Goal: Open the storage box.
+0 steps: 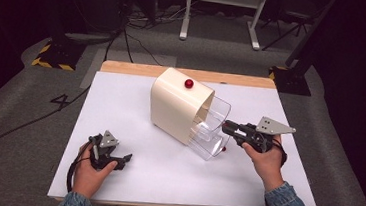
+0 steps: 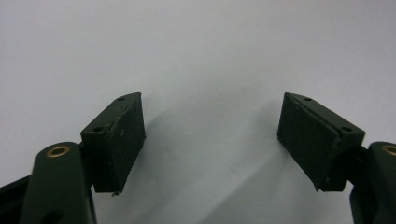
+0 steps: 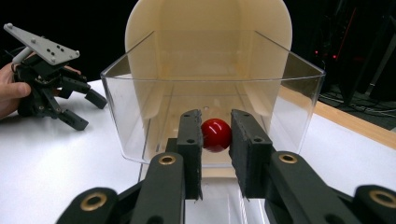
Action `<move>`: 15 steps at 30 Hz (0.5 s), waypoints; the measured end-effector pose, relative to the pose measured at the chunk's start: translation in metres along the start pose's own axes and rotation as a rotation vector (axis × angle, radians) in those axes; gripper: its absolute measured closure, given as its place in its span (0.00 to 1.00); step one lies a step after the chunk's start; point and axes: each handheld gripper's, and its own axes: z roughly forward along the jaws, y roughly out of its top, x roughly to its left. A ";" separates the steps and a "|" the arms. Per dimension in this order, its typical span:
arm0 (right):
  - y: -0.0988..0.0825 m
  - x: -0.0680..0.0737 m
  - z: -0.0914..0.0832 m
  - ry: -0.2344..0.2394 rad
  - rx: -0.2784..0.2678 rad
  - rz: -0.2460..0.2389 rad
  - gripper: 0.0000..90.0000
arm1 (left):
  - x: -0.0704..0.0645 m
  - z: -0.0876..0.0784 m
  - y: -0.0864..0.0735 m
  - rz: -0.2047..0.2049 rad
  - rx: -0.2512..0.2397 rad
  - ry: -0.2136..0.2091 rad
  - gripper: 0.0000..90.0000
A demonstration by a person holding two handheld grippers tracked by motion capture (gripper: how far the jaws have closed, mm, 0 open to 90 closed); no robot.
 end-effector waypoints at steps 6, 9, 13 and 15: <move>-0.005 -0.001 -0.006 -0.008 0.005 0.007 0.83 | 0.000 0.000 0.000 0.000 -0.002 -0.001 0.26; -0.007 -0.002 -0.006 -0.006 0.011 0.007 0.83 | 0.000 0.000 0.000 -0.001 -0.002 -0.001 0.26; -0.007 -0.002 -0.006 -0.007 0.014 0.005 0.81 | 0.000 0.000 0.000 -0.003 -0.002 -0.001 0.26; -0.008 -0.003 -0.005 -0.024 0.034 -0.004 0.72 | 0.000 0.000 0.000 -0.003 -0.002 -0.001 0.26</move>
